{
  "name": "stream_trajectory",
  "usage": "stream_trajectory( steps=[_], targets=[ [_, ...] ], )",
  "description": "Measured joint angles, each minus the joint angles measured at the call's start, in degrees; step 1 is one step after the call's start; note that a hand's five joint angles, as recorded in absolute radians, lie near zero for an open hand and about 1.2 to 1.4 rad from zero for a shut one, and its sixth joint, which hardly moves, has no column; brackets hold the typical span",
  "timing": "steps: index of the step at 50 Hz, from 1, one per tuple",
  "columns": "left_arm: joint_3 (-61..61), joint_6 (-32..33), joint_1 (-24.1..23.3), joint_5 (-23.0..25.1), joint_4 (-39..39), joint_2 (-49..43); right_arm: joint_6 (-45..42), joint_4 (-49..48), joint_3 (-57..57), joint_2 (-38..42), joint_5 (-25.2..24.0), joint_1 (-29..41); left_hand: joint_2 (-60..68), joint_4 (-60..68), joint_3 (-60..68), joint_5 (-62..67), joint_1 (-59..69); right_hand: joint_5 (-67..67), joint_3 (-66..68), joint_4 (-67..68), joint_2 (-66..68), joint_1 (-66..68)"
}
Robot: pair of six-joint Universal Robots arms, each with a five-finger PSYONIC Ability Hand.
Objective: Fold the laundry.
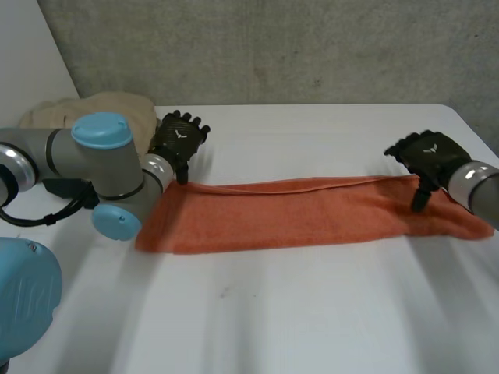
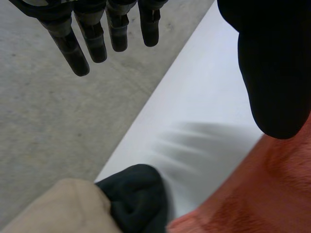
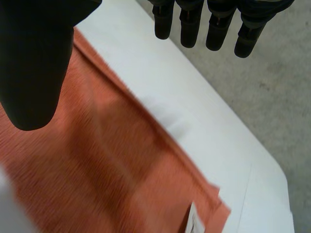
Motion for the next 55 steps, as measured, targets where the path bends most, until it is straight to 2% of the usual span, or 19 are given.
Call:
stream_trajectory(
  steps=[6, 9, 13, 25, 32, 43, 49, 55],
  targets=[
    [4.12, -4.35, 0.72, 2.87, -7.03, -1.66, 2.93, 0.77, -11.26, 6.85, 1.33, 3.71, 0.0, 0.0, 0.0, 0.0, 0.0, 0.0, 0.0, 0.0, 0.0, 0.0],
    [7.59, -7.93, 1.41, 4.64, -12.53, -3.23, 5.41, 1.18, -19.5, 12.73, 1.5, 5.63, 0.0, 0.0, 0.0, 0.0, 0.0, 0.0, 0.0, 0.0, 0.0, 0.0],
    [10.08, -10.7, 2.11, 6.07, -16.13, -4.59, 7.09, 1.24, -28.0, 19.85, 1.41, 7.09, 0.0, 0.0, 0.0, 0.0, 0.0, 0.0, 0.0, 0.0, 0.0, 0.0],
    [11.46, -11.53, 2.72, 6.86, -14.37, -6.11, 5.77, -1.37, -39.94, 32.66, 2.61, 8.37, 0.0, 0.0, 0.0, 0.0, 0.0, 0.0, 0.0, 0.0, 0.0, 0.0],
    [14.6, -9.87, 2.86, 5.41, -11.72, -9.59, 5.52, -5.04, -41.57, 35.08, 3.67, 8.38, 0.0, 0.0, 0.0, 0.0, 0.0, 0.0, 0.0, 0.0, 0.0, 0.0],
    [28.93, -6.1, 3.82, -3.2, -2.07, -19.56, 4.73, -24.67, -44.73, 39.83, 7.3, 9.26, 0.0, 0.0, 0.0, 0.0, 0.0, 0.0, 0.0, 0.0, 0.0, 0.0],
    [26.03, -8.23, 3.36, -3.57, -0.53, -15.73, 6.17, -29.4, -42.72, 37.76, 7.66, 8.77, 0.0, 0.0, 0.0, 0.0, 0.0, 0.0, 0.0, 0.0, 0.0, 0.0],
    [13.08, -10.91, 2.95, -2.14, 3.01, -5.55, 11.61, -27.8, -33.01, 27.65, 6.45, 6.73, 0.0, 0.0, 0.0, 0.0, 0.0, 0.0, 0.0, 0.0, 0.0, 0.0]
  ],
)
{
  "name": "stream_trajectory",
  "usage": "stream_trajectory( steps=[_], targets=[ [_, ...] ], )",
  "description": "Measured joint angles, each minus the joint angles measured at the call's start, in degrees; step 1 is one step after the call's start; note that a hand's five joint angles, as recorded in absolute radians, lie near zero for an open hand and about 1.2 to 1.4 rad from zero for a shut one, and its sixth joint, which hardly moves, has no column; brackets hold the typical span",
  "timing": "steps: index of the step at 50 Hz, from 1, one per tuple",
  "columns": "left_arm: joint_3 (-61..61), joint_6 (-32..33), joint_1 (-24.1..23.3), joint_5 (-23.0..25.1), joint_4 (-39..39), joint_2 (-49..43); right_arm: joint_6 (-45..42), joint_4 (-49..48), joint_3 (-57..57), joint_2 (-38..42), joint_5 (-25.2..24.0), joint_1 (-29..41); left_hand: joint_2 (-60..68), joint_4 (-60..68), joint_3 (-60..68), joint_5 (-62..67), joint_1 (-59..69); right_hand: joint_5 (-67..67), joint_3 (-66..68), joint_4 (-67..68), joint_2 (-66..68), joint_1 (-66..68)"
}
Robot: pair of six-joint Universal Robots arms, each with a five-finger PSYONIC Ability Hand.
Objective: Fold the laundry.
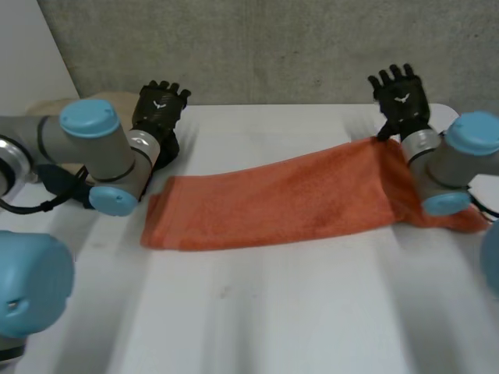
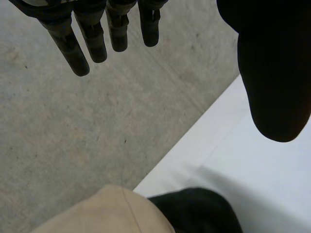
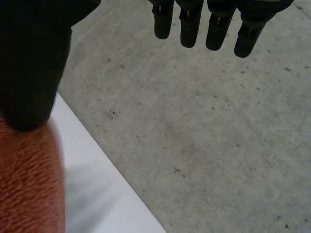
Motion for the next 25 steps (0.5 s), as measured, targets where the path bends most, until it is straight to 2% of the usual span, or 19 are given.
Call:
stream_trajectory(
  steps=[6, 11, 13, 17, 22, 25],
  targets=[
    [-15.53, -0.91, 0.19, 1.47, 2.89, 11.8, 5.64, 7.21, 13.47, -12.49, -7.76, -3.63, 0.0, 0.0, 0.0, 0.0, 0.0, 0.0, 0.0, 0.0, 0.0, 0.0],
    [-23.99, -1.51, 0.29, 2.51, 4.24, 18.54, 4.81, 12.0, 19.36, -15.72, -12.53, -5.96, 0.0, 0.0, 0.0, 0.0, 0.0, 0.0, 0.0, 0.0, 0.0, 0.0],
    [-26.16, -1.88, 0.22, 2.6, 4.5, 20.33, 3.46, 14.0, 19.9, -15.86, -12.21, -6.7, 0.0, 0.0, 0.0, 0.0, 0.0, 0.0, 0.0, 0.0, 0.0, 0.0],
    [-30.19, -2.65, -0.22, 2.3, 4.31, 23.61, 0.37, 20.91, 19.54, -16.53, -8.5, -8.66, 0.0, 0.0, 0.0, 0.0, 0.0, 0.0, 0.0, 0.0, 0.0, 0.0],
    [-35.04, -3.13, -0.83, 2.13, 3.62, 27.58, -1.34, 33.74, 20.24, -20.55, -4.57, -12.74, 0.0, 0.0, 0.0, 0.0, 0.0, 0.0, 0.0, 0.0, 0.0, 0.0],
    [-37.79, -3.22, -1.07, 2.32, 3.46, 29.61, -1.72, 40.74, 22.65, -23.35, -4.32, -15.53, 0.0, 0.0, 0.0, 0.0, 0.0, 0.0, 0.02, 0.03, 0.02, 0.01]
  ],
)
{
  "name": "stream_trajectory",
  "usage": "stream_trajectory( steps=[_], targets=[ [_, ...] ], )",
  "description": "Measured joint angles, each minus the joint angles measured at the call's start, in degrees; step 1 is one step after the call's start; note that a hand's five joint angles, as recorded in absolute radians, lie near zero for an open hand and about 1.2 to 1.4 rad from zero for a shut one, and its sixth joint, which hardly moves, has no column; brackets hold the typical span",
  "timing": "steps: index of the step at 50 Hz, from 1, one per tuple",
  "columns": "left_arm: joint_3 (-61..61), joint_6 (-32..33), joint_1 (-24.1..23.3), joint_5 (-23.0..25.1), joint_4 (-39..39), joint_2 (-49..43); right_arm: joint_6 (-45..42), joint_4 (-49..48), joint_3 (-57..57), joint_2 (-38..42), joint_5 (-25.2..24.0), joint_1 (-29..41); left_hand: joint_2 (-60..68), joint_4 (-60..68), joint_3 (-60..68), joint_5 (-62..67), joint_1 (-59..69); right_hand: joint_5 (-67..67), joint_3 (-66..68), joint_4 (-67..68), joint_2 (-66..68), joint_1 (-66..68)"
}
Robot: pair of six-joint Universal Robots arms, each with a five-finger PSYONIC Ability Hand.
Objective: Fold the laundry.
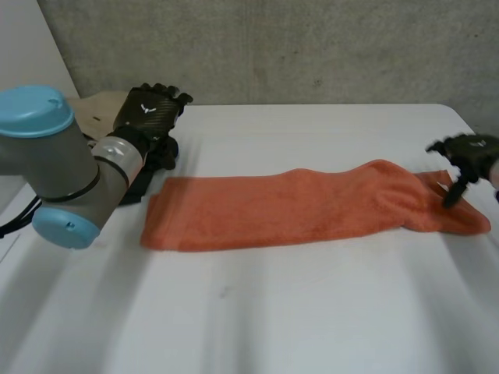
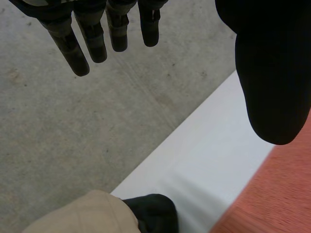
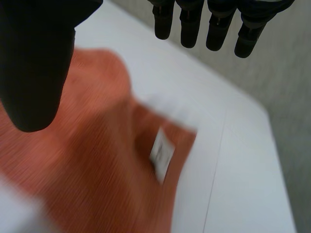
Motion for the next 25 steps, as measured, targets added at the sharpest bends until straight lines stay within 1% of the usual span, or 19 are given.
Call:
stream_trajectory(
  steps=[3, 5, 8, 10, 15, 16, 17, 18, 19, 20, 22, 25],
  targets=[
    [-2.49, -0.02, -0.24, 0.35, 0.03, 1.5, -0.64, 4.14, 3.51, -2.06, -0.63, -2.68, 0.0, 0.0, 0.0, 0.0, 0.0, 0.62, 1.06, 1.14, 0.92, 0.22],
    [-3.98, -0.02, -0.41, 0.61, 0.16, 2.18, -1.17, 4.53, 6.06, -2.86, -1.28, -4.22, 0.0, 0.0, 0.0, 0.0, 0.0, 2.04, 2.71, 2.71, 2.65, 1.31],
    [-5.82, -0.01, -0.68, 0.94, 0.53, 2.64, -1.9, 1.36, 10.22, -3.22, -2.66, -6.09, 0.0, 0.0, 0.0, 0.0, 0.0, 3.26, 3.9, 3.82, 3.72, 2.74],
    [-6.73, 0.0, -0.84, 1.06, 0.88, 2.62, -2.3, -2.74, 12.89, -2.88, -3.63, -6.76, 0.0, 0.0, 0.0, 0.0, 0.0, 4.46, 5.15, 5.1, 4.9, 4.02],
    [-7.99, -0.02, -1.12, 1.05, 1.62, 2.24, -3.12, -11.22, 16.57, -1.37, -4.56, -6.86, 0.0, 0.0, 0.0, 0.0, 0.0, 10.03, 10.66, 10.7, 10.34, 10.08],
    [-8.23, -0.07, -1.16, 1.0, 1.78, 2.14, -3.46, -13.09, 17.1, -0.84, -4.43, -6.73, 0.0, 0.0, 0.0, 0.0, 0.0, 12.65, 13.73, 13.35, 13.26, 13.05],
    [-8.44, -0.14, -1.2, 0.94, 1.9, 2.07, -3.82, -14.5, 17.38, -0.4, -4.15, -6.63, 0.0, 0.0, 0.0, 0.0, 0.0, 19.14, 19.89, 19.96, 20.69, 20.3],
    [-8.67, -0.24, -1.23, 0.88, 2.06, 2.01, -4.34, -16.13, 17.6, 0.21, -3.56, -6.54, 0.0, 0.0, 0.0, 0.0, 0.0, 29.16, 31.32, 31.35, 31.53, 30.67],
    [-8.8, -0.31, -1.24, 0.83, 2.15, 1.99, -4.62, -16.88, 17.65, 0.51, -3.16, -6.5, 0.0, 0.0, 0.0, 0.0, 0.0, 35.17, 36.11, 36.12, 36.55, 35.25],
    [-9.03, -0.44, -1.25, 0.76, 2.33, 1.96, -5.1, -18.02, 17.63, 0.96, -2.23, -6.51, 0.0, 0.0, 0.0, 0.0, 0.0, 47.24, 48.16, 48.26, 48.92, 46.11],
    [-9.34, -0.64, -1.23, 0.64, 2.6, 1.99, -5.72, -19.51, 17.5, 1.52, -0.19, -6.75, 0.0, 0.0, 0.0, 0.0, 0.0, 52.33, 54.2, 54.5, 54.73, 49.76],
    [-9.85, -1.0, -1.17, 0.46, 3.02, 2.14, -6.43, -21.31, 17.39, 1.68, 4.07, -7.83, 0.0, 0.0, 0.0, 0.0, 0.0, 53.34, 55.84, 56.58, 55.59, 49.76]
  ],
)
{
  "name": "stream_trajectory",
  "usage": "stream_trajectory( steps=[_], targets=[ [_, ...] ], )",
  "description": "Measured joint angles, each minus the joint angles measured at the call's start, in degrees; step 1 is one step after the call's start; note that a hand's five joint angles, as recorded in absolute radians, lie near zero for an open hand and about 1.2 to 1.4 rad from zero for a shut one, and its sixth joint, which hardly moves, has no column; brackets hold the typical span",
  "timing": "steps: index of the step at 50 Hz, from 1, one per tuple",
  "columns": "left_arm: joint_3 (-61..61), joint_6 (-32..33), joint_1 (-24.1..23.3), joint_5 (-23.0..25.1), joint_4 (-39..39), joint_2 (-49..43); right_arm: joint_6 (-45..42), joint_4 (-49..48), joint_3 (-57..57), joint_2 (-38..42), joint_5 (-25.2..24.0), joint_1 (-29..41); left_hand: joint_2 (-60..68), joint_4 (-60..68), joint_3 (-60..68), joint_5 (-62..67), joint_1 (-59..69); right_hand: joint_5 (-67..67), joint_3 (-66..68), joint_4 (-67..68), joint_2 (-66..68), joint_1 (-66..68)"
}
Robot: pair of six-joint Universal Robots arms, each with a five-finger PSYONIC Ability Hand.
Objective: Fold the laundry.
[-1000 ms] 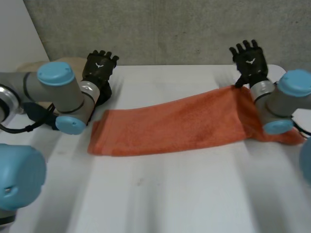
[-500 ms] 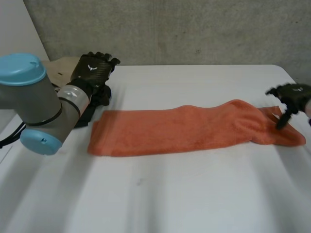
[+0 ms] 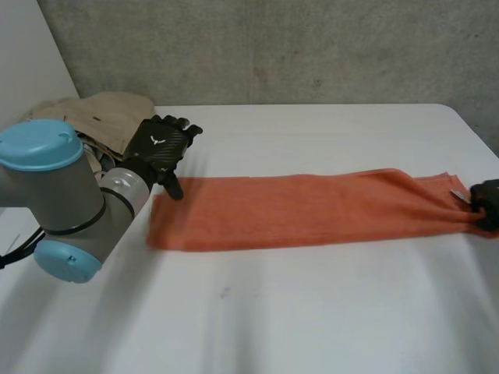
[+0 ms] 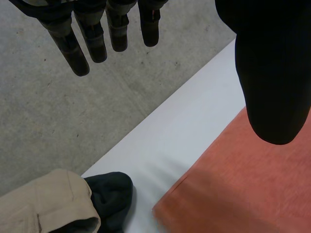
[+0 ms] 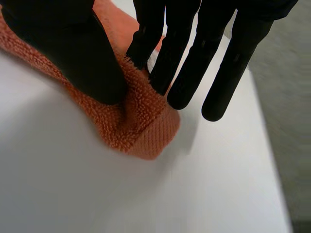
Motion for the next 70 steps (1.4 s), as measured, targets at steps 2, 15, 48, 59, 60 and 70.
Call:
stream_trajectory(
  steps=[2, 15, 48, 59, 60, 70],
  targets=[
    [-0.27, -0.17, 0.09, -0.1, 0.13, 0.23, -0.36, -0.86, 0.04, -0.33, 2.15, -1.09, 0.0, 0.0, 0.0, 0.0, 0.0, 0.47, 0.05, 0.07, 0.0, 0.0],
    [-5.12, -0.56, 2.27, -0.05, 0.7, 5.19, -16.67, -5.93, -2.61, -3.14, 5.63, -5.43, 0.0, 0.0, 0.0, 0.0, 0.0, 1.57, 0.1, 0.17, 0.0, 0.0],
    [-10.86, -2.92, 2.43, 0.4, 1.14, 12.35, -25.89, -15.43, 4.84, -4.54, -10.92, 44.46, 0.0, 0.0, 0.0, 0.0, 0.0, -53.38, -55.75, -56.26, -55.51, -49.77],
    [-1.08, -2.7, -7.94, 0.16, 0.54, 8.17, 13.68, -9.91, 10.45, -20.34, -8.97, 30.36, 0.0, 0.0, 0.0, 0.0, 0.0, -53.38, -55.94, -56.65, -55.57, -49.77],
    [0.36, -2.59, -9.3, 0.2, 0.29, 7.1, 16.42, -8.62, 10.74, -21.01, -8.81, 28.81, 0.0, 0.0, 0.0, 0.0, 0.0, -53.37, -55.94, -56.65, -55.57, -49.77],
    [14.73, 2.41, -17.01, 0.07, -8.86, -6.18, 16.5, 4.15, 13.03, -18.97, -8.05, 20.66, 0.68, 0.82, 0.76, 0.25, 1.13, -53.38, -55.94, -56.65, -55.57, -49.77]
  ],
)
